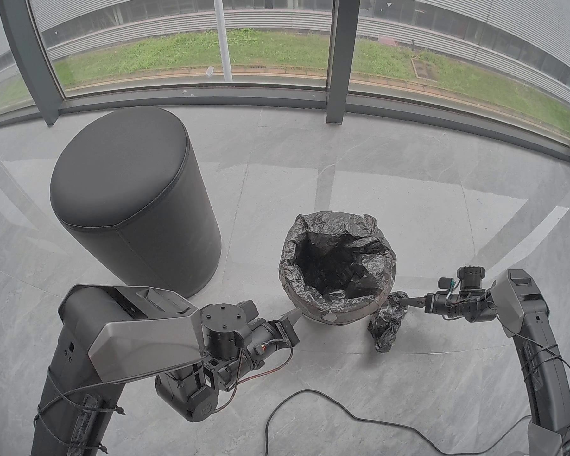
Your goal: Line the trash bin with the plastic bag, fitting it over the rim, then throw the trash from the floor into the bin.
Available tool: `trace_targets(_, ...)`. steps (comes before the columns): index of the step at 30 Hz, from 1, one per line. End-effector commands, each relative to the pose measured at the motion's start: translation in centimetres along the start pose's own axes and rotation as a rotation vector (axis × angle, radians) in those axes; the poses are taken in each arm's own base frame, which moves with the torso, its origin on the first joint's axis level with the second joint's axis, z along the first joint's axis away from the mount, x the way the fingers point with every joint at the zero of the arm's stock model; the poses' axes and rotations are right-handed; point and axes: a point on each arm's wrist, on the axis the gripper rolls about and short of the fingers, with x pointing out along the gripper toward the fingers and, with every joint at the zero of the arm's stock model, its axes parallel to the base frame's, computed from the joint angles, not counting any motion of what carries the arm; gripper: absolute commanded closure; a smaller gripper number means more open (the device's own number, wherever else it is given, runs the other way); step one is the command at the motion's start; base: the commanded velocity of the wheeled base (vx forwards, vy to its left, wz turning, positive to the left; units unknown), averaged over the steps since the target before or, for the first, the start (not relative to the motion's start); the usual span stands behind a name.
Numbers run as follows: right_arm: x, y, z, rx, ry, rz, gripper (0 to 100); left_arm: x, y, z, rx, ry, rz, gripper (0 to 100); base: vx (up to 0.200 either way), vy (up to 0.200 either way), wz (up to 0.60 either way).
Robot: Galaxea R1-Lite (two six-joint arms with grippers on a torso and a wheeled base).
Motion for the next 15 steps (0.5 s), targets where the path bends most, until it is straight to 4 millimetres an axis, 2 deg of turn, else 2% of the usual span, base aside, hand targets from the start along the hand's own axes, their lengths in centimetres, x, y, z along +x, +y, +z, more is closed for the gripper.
trace_targets(1, 1.1, 0.9, -0.1, 0.000, 0.012, 0.017, 0, 0.0, 0.3, -0.4, -0.001, 0.010, 0.008, 100, 0.000, 0.000, 0.00)
trace_targets(2, 1.1, 0.9, -0.1, -0.001, 0.011, 0.016, 0, 0.0, 0.3, -0.4, -0.001, 0.011, 0.007, 100, 0.000, 0.000, 0.00)
trace_targets(10, 5.0, 4.5, -0.9, -0.066, 0.049, -0.070, 0, 0.1, 0.8, -1.0, -0.001, 0.026, 0.019, 100, 0.000, 0.000, 0.00)
trace_targets(15, 6.8, 6.5, -1.5, -0.248, 0.080, -0.087, 0, 0.2, 0.8, -1.1, 0.000, 0.027, 0.018, 100, 0.000, 0.000, 0.00)
